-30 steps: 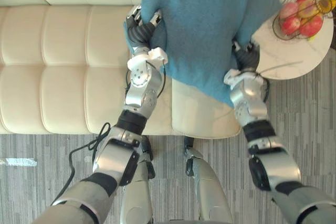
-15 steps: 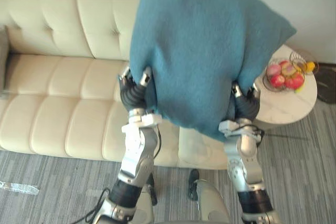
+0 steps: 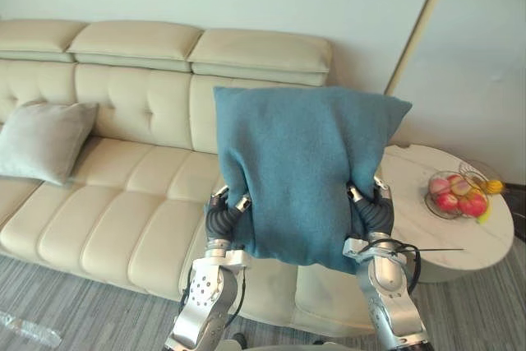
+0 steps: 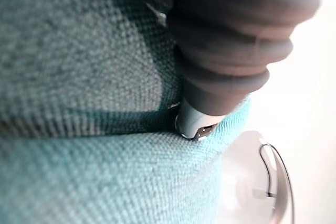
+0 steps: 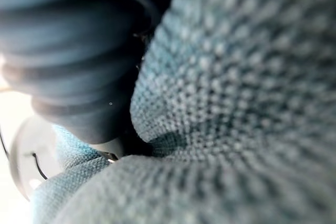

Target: Pick up cushions and gather them together orderly.

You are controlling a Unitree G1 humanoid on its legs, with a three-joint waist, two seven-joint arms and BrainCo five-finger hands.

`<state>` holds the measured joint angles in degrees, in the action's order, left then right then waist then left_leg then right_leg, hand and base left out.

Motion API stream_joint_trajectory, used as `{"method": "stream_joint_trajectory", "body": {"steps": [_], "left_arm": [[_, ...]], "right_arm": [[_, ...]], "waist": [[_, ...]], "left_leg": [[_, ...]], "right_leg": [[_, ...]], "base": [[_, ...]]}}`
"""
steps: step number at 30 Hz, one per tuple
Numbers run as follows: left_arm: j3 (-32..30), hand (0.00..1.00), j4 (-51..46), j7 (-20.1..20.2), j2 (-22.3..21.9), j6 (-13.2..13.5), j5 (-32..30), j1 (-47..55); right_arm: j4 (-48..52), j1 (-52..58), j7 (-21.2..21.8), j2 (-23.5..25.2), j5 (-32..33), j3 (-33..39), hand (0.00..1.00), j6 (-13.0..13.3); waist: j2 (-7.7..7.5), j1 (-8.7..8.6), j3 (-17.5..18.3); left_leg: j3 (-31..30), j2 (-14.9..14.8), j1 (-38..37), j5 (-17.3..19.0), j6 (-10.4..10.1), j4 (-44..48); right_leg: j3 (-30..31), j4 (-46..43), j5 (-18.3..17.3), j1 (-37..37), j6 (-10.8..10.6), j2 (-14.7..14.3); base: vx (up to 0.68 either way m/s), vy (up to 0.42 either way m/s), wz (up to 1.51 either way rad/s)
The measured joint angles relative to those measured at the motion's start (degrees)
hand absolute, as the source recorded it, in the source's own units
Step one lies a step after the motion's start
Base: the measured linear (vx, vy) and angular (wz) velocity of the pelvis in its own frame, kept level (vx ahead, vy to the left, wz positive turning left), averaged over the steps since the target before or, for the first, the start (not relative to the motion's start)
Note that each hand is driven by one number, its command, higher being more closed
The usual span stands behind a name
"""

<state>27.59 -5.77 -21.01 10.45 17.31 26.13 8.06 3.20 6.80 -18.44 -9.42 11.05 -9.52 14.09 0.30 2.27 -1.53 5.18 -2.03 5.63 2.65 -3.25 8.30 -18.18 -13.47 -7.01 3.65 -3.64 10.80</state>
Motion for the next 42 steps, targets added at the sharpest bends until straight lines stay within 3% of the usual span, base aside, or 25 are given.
{"method": "stream_joint_trajectory", "body": {"steps": [2, 3, 5, 7, 9, 10, 11, 12, 14, 17, 19, 20, 21, 23, 24, 25, 28, 30, 31, 32, 34, 37, 38, 40, 42], "left_arm": [[0.07, 1.00, 0.43, 0.01, 0.00, -0.45, 0.00, 0.01], [0.16, 1.00, 0.53, 0.09, -0.06, -0.62, 0.00, 0.04], [0.56, 1.00, 0.81, 0.30, -0.07, -0.81, -0.01, 0.11], [0.69, 1.00, 0.82, 1.26, -0.08, -0.77, 0.00, 0.16], [0.68, 1.00, 0.82, 1.68, -0.11, -0.24, 0.44, 0.17], [0.67, 1.00, 0.82, 1.79, -0.11, -0.17, 0.49, 0.19], [0.56, 1.00, 0.86, 2.44, -0.17, -0.05, 0.85, 0.58], [0.35, 1.00, 1.95, 2.55, 0.53, 0.11, 1.16, 0.50], [0.39, 1.00, 3.79, 2.87, 0.66, 0.02, 2.58, 0.46], [0.42, 1.00, 8.91, 3.72, 0.69, -0.77, 5.32, 0.75], [0.74, 1.00, 10.99, 3.99, 0.68, -2.03, 5.58, 0.77], [0.88, 1.00, 11.16, 4.10, 0.68, -2.43, 5.56, 0.89], [0.88, 1.00, 11.14, 4.30, 0.86, -2.53, 5.56, 1.01], [1.17, 1.00, 11.13, 4.54, 1.18, -2.63, 5.55, 1.04], [1.27, 1.00, 11.13, 4.90, 1.41, -2.62, 5.54, 1.04], [1.83, 1.00, 11.12, 5.16, 1.51, -2.62, 5.54, 0.93], [3.04, 1.00, 10.94, 6.07, 1.53, -2.97, 5.48, -0.08], [3.56, 1.00, 10.93, 6.12, 1.69, -3.75, 5.39, -0.91], [3.67, 1.00, 10.93, 6.12, 1.73, -3.81, 5.38, -0.90], [3.92, 1.00, 10.95, 6.13, 1.45, -4.20, 5.37, -0.88], [4.28, 1.00, 10.61, 6.26, 1.44, -4.20, 5.34, -0.73], [4.10, 1.00, 7.73, 7.27, 1.41, -4.20, 5.40, 1.00], [4.01, 1.00, 5.43, 7.77, 1.51, -4.07, 5.39, 2.55], [4.00, 1.00, 3.07, 7.90, 1.21, -3.77, 5.39, 3.74], [3.69, 1.00, 2.31, 8.02, 0.21, -3.21, 5.36, 3.75]], "right_arm": [[-2.06, -0.21, -0.01, 0.01, -0.43, 0.03, 1.00, 0.01], [-2.69, -0.24, -0.04, -0.03, -1.49, 0.36, 1.00, -0.04], [-2.91, -0.29, -0.27, 0.30, -2.12, 0.74, 1.00, -0.38], [-2.91, -1.22, -0.30, 0.27, -2.18, 1.53, 1.00, -0.43], [-2.93, -3.83, -0.35, 0.23, -2.82, 2.07, 1.00, -0.49], [-2.95, -4.18, -0.41, 0.21, -3.06, 2.11, 1.00, -0.49], [-3.50, -6.27, -0.69, -0.01, -4.26, 2.09, 1.00, -0.48], [-5.66, -8.01, -0.75, 0.93, -4.35, 1.98, 1.00, -0.41], [-6.69, -8.74, -0.75, 0.80, -4.42, 1.84, 1.00, -0.65], [-7.81, -8.60, -0.72, 0.75, -5.51, -0.20, 1.00, -1.79], [-9.62, -8.29, -0.67, 0.56, -6.46, -0.45, 1.00, -1.97], [-10.67, -8.58, -0.67, 0.32, -6.48, -0.45, 1.00, -2.18], [-11.97, -9.27, -0.61, 0.43, -6.47, -0.45, 1.00, -2.93], [-12.53, -9.01, -0.50, 0.23, -6.43, -0.45, 1.00, -3.08], [-12.62, -9.00, -0.43, 0.11, -6.41, -0.44, 1.00, -3.08], [-12.55, -9.09, -0.33, -0.81, -6.40, -0.43, 1.00, -2.92], [-12.55, -9.05, -0.18, -3.75, -5.91, -0.37, 1.00, -2.69], [-12.53, -8.30, -0.18, -4.28, -5.91, 0.00, 1.00, -2.77], [-12.51, -7.97, -0.18, -4.24, -5.92, 0.02, 1.00, -2.77], [-11.57, -7.01, -0.18, -4.41, -5.92, 0.25, 1.00, -2.86], [-6.62, -4.06, -0.18, -4.70, -5.92, 0.49, 1.00, -3.34], [5.65, 2.72, -0.18, -4.95, -5.91, 1.13, 1.00, -3.34], [9.25, 4.41, -0.19, -4.82, -5.91, 1.43, 1.00, -3.16], [12.40, 5.41, -0.18, -3.84, -5.92, 2.11, 1.00, -2.06], [12.96, 4.26, -0.18, -3.11, -5.92, 2.59, 1.00, -0.48]], "waist": [[0.03, 0.11, -0.01], [0.27, 0.16, -0.13], [-0.55, 0.03, -0.44], [-0.04, 0.06, -0.07], [0.22, -0.05, 0.09], [0.28, -0.03, 0.13], [1.31, 0.00, 0.73], [0.46, -0.26, 0.71], [-0.50, -1.02, 0.61], [-0.02, -0.30, 0.06], [0.11, -0.16, -0.32], [0.33, 0.18, -0.65], [0.67, 0.15, -2.20], [0.79, -1.37, -3.76], [0.46, -2.05, -4.08], [-0.01, -2.71, -4.15], [0.65, -3.11, -4.42], [0.75, -4.39, -4.34], [0.25, -5.00, -4.21], [-0.15, -5.16, -4.21], [0.58, -4.56, -3.97], [0.98, -3.24, -4.20], [1.14, -2.32, -4.16], [1.00, -1.82, -4.05], [0.53, -1.44, -3.72]], "left_leg": [[-0.42, 0.69, 2.28, -1.50, -0.02, 0.90], [0.83, 0.29, 2.29, 0.19, 0.38, -1.25], [10.57, -2.95, 2.56, 1.90, 1.97, 1.23], [13.86, -6.71, 4.64, 2.50, 2.98, 5.73], [12.89, -10.85, 5.51, 1.67, 1.41, 8.02], [12.50, -11.28, 5.49, 1.54, 1.17, 8.01], [8.39, -12.03, 5.59, 2.36, -4.89, 7.07], [8.63, -9.72, 6.84, 3.42, -5.18, 8.62], [8.15, -7.74, 11.66, 6.98, -3.14, 15.51], [7.66, -6.45, 15.00, 13.36, -0.77, 25.41], [8.62, -4.01, 14.24, 14.54, 0.87, 24.95], [9.92, -3.05, 13.17, 14.27, 1.80, 23.11], [10.81, -2.25, 10.43, 13.61, 3.50, 19.37], [10.49, -1.08, 7.03, 11.67, 4.53, 14.64], [10.56, -0.01, 5.39, 10.53, 4.80, 11.76], [10.93, 2.00, 3.38, 8.69, 5.45, 7.52], [10.80, 3.81, 1.14, 7.05, 5.82, 2.37], [8.81, 3.93, -0.22, 6.36, 5.73, 1.17], [8.19, 4.39, -0.61, 6.37, 5.72, 1.10], [6.58, 4.99, -1.88, 6.73, 5.18, 0.82], [6.23, 3.76, -1.91, 7.33, 4.17, 3.14], [7.43, -0.99, 5.78, 8.24, 0.64, 29.52], [8.74, -3.86, 8.44, 8.27, 1.13, 38.15], [9.01, -7.40, 11.00, 9.36, 0.75, 43.81], [8.25, -9.15, 13.31, 10.65, 0.91, 37.17]], "right_leg": [[-2.63, -0.46, -0.12, 0.01, -0.07, 0.87], [-4.44, -0.19, 0.03, -0.39, -0.07, 1.76], [-8.04, 1.63, 1.01, -1.88, -0.43, 3.42], [-9.12, 2.60, 2.16, -1.74, -0.81, 4.33], [-8.50, 5.02, 4.71, -0.69, -2.29, 6.38], [-8.13, 5.41, 5.17, -0.48, -2.79, 6.57], [-5.99, 8.32, 7.76, 0.47, -4.38, 6.94], [-3.55, 11.54, 8.88, 0.16, -5.03, 7.89], [-2.09, 13.77, 10.28, 0.35, -3.67, 8.98], [-1.92, 11.09, 14.89, 0.41, -8.30, 11.49], [-2.23, 4.99, 16.46, 3.35, -6.18, 14.62], [-1.96, 1.20, 17.85, 6.31, -1.04, 15.85], [1.62, -9.94, 12.19, 11.10, 4.85, 15.01], [8.05, -18.63, 2.87, 13.14, 0.33, 7.40], [9.05, -19.46, 0.13, 13.15, -0.51, 4.00], [7.37, -18.32, -2.43, 13.49, 0.72, 0.53], [5.57, -11.51, -3.08, 14.94, 2.05, -4.92], [6.13, -5.80, -0.51, 14.85, 2.74, -7.37], [6.53, -4.48, 1.25, 14.29, 3.60, -7.39], [6.09, -4.20, 2.20, 13.36, 6.20, -6.84], [4.95, -2.15, 2.13, 10.65, 6.30, -7.53], [3.18, 2.32, 1.46, 2.42, 7.37, -8.60], [3.69, 2.95, 0.40, -0.01, 8.11, -9.15], [4.81, 2.88, -0.56, -1.86, 7.90, -8.98], [7.58, 2.87, -1.25, -1.81, 6.72, -7.17]], "base": [[-0.14, 0.054, 0.82], [-0.16, 0.052, 0.61], [-0.13, 0.083, 0.75], [-0.09, 0.162, 0.49], [-0.08, 0.283, 0.14], [-0.08, 0.460, -0.16], [-0.04, 0.421, -0.17], [-0.03, 0.484, -0.08], [0.00, 0.358, 0.26], [0.00, 0.326, 0.09], [0.01, 0.398, -0.04], [0.02, 0.408, -0.33], [0.01, 0.295, -0.28], [0.01, 0.176, 0.04], [0.04, 0.142, 0.19], [0.10, 0.122, 0.09], [0.17, 0.095, 0.00], [0.26, -0.003, 0.49], [0.38, -0.099, 0.71], [0.38, -0.118, 0.47], [0.29, -0.087, 0.30], [0.33, -0.075, 0.13], [0.20, 0.022, -0.31], [0.22, 0.057, -0.35], [0.19, 0.169, -0.49]]}}
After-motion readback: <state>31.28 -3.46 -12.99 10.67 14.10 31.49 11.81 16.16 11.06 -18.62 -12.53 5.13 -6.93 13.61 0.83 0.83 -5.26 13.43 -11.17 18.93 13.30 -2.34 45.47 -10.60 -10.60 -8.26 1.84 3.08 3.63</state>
